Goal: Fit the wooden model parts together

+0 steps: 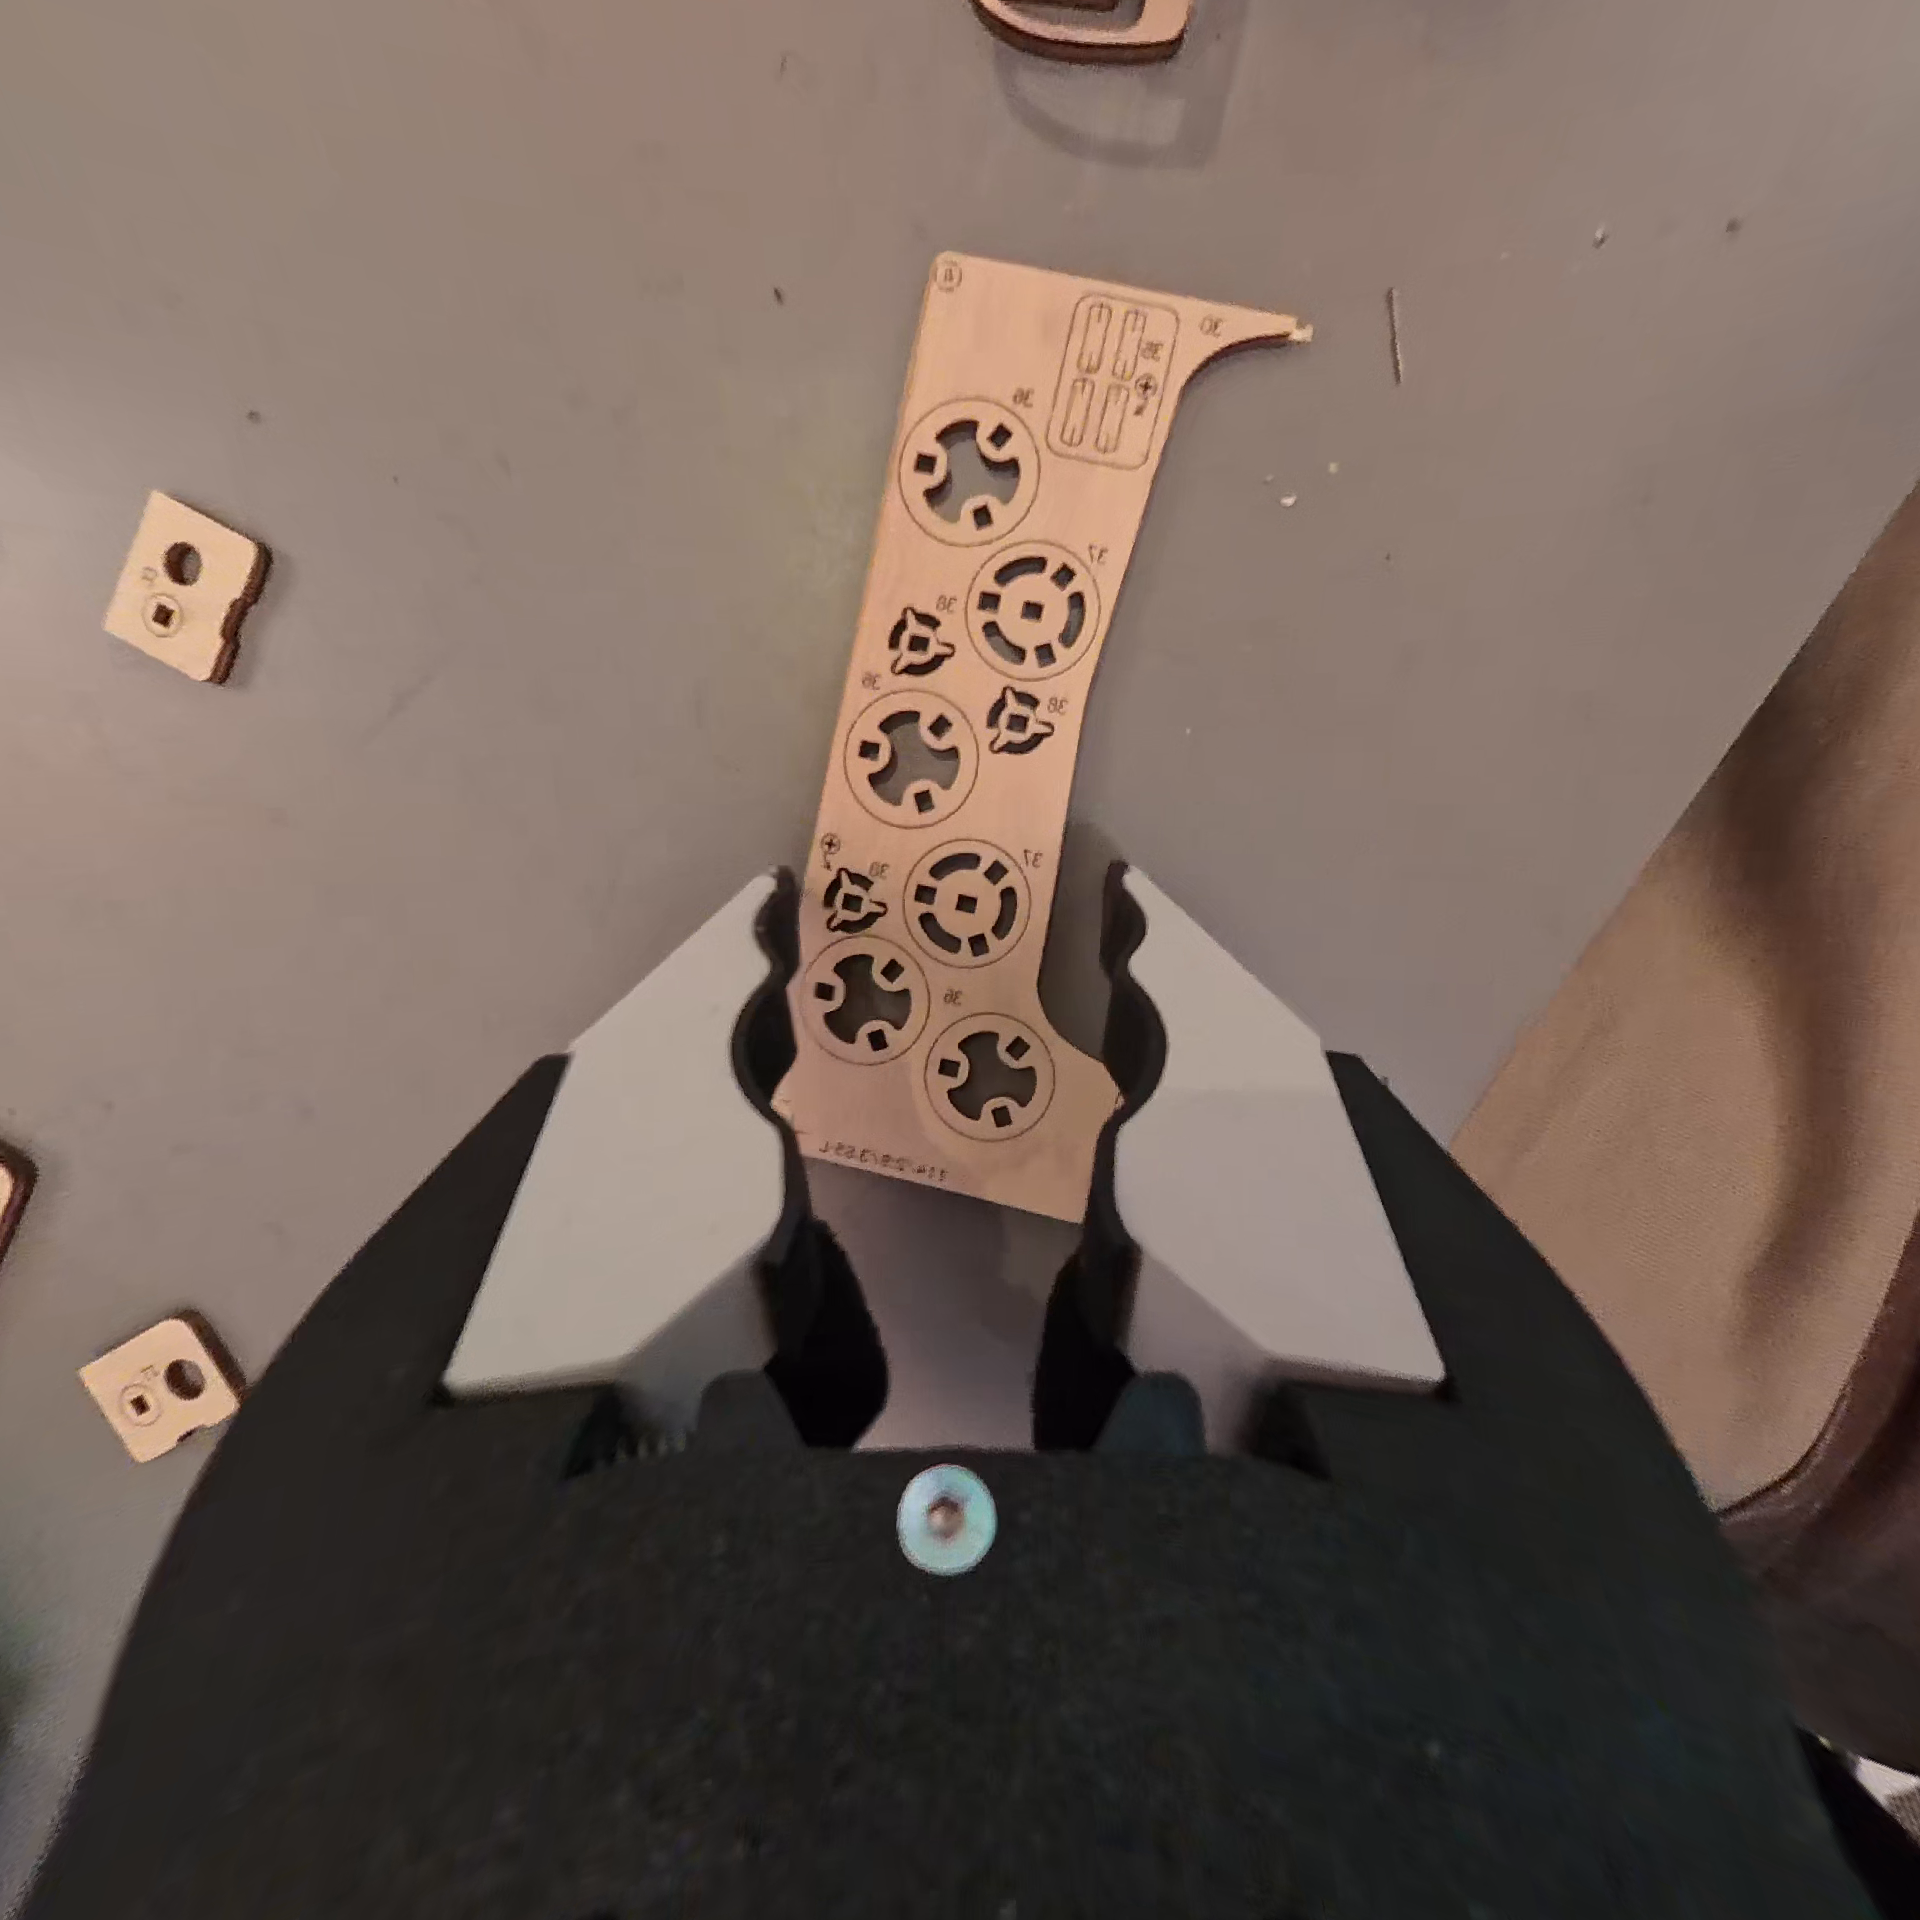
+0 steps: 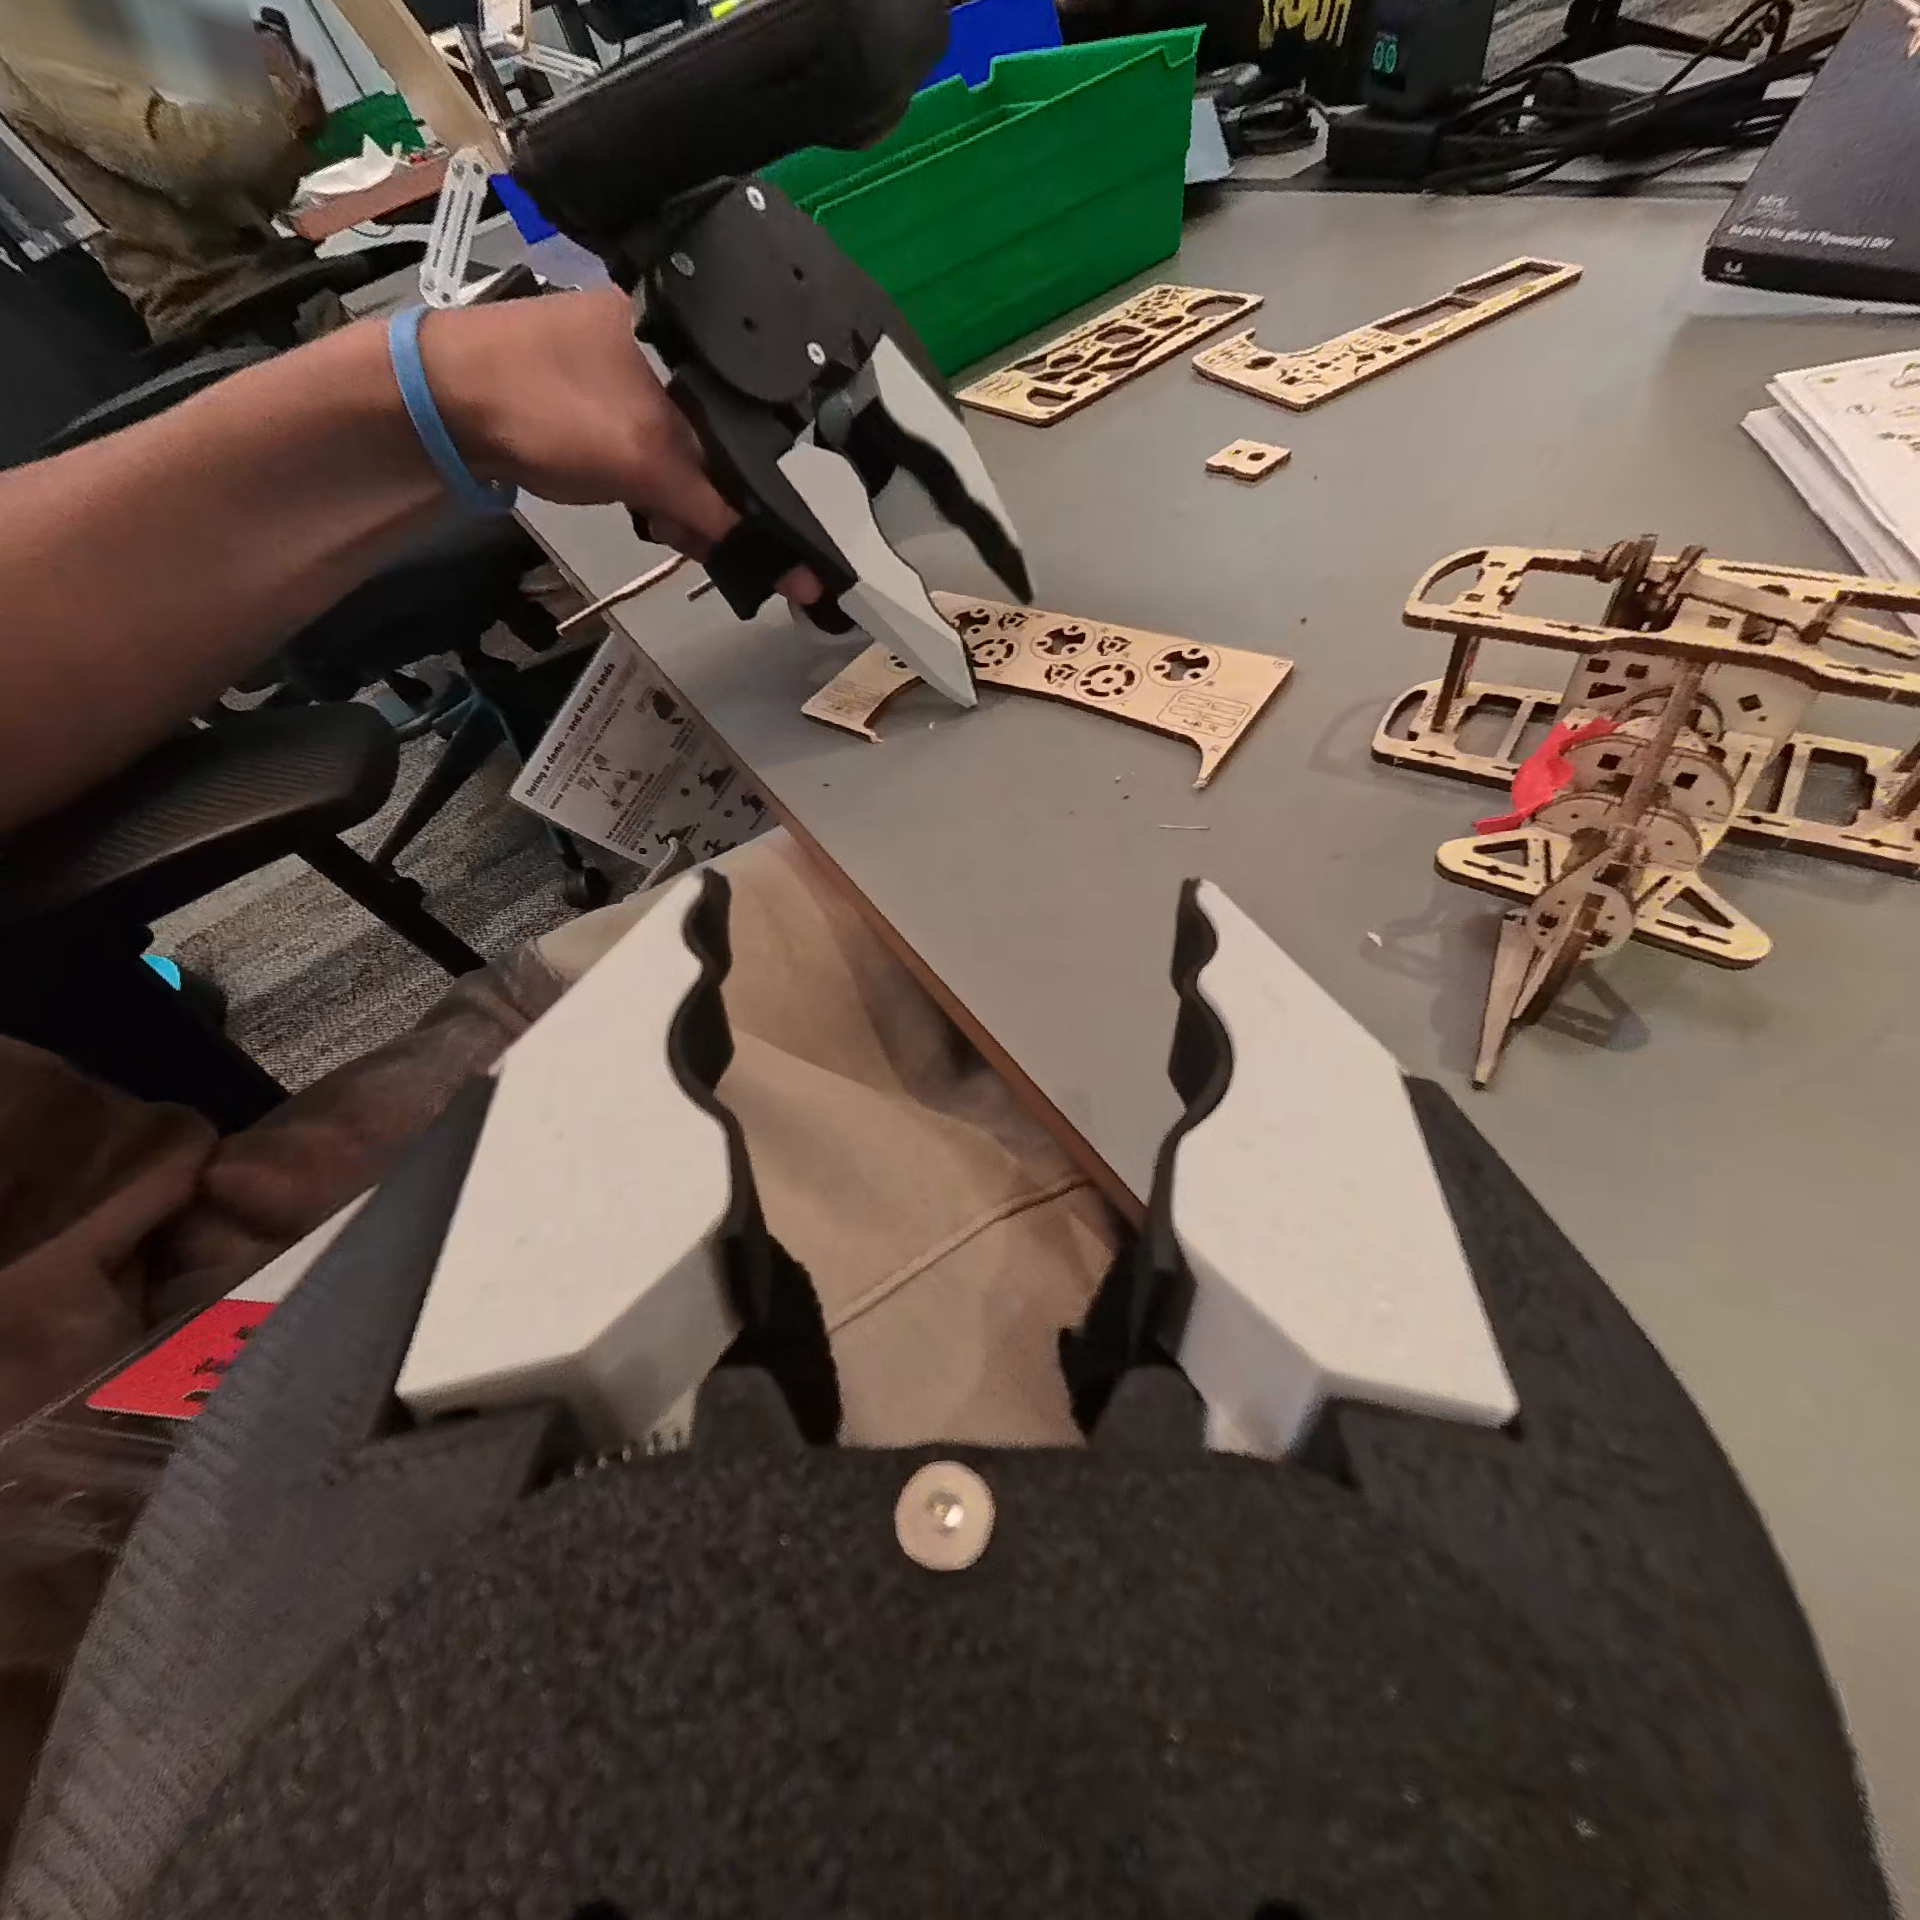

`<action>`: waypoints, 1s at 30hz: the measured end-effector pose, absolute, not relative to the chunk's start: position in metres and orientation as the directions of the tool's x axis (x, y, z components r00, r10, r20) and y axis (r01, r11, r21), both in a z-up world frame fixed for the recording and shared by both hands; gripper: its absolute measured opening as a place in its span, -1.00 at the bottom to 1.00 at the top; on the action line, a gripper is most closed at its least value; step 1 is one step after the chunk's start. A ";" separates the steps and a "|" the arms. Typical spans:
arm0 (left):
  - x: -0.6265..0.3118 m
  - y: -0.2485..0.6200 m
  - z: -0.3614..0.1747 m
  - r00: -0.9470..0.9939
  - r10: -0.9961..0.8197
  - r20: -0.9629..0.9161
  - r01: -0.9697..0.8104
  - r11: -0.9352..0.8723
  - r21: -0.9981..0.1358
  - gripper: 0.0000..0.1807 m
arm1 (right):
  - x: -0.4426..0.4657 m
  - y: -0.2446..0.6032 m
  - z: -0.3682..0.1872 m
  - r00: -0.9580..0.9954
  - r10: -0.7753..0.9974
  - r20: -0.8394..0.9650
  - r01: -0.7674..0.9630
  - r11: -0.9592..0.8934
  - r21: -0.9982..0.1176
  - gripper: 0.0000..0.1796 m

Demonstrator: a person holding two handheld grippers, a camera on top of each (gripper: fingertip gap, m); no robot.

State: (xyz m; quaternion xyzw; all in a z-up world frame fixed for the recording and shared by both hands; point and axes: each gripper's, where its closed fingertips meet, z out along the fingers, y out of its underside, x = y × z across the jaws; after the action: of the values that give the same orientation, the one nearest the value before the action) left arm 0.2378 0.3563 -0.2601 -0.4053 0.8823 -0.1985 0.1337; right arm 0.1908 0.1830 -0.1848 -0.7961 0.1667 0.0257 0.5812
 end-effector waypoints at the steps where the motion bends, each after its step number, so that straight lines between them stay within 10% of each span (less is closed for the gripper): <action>1: 0.236 0.354 -0.260 -0.644 -0.762 -0.067 -0.658 0.596 -0.461 -0.44 | 0.192 0.183 -0.185 0.943 -0.239 -0.233 -0.295 -0.269 -0.917 -0.07; 10: 0.226 0.351 -0.259 -0.752 -0.625 -0.208 -0.509 0.752 -0.418 -0.85 | 0.189 0.186 -0.195 0.944 -0.231 -0.237 -0.301 -0.299 -0.906 -0.09; 14: 0.210 0.363 -0.240 -0.737 -0.638 -0.225 -0.520 0.747 -0.413 -0.67 | 0.191 0.184 -0.196 0.944 -0.239 -0.228 -0.297 -0.310 -0.903 -0.09; 25: 0.190 0.376 -0.243 -0.002 -1.000 0.023 -0.808 -0.011 -0.589 -0.09 | 0.197 0.181 -0.206 0.934 -0.257 -0.249 -0.328 -0.334 -0.884 -0.12; 30: 0.186 0.381 -0.262 0.062 -0.998 -0.028 -0.847 -0.037 -0.530 -0.25 | 0.197 0.181 -0.203 0.921 -0.254 -0.294 -0.366 -0.312 -0.877 -0.13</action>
State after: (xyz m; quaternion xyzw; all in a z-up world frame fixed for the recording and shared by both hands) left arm 0.1863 0.3810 -0.2618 -0.6976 0.6610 -0.1790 0.2105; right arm 0.1969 0.1808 -0.2033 -0.8084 0.1918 0.0505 0.5542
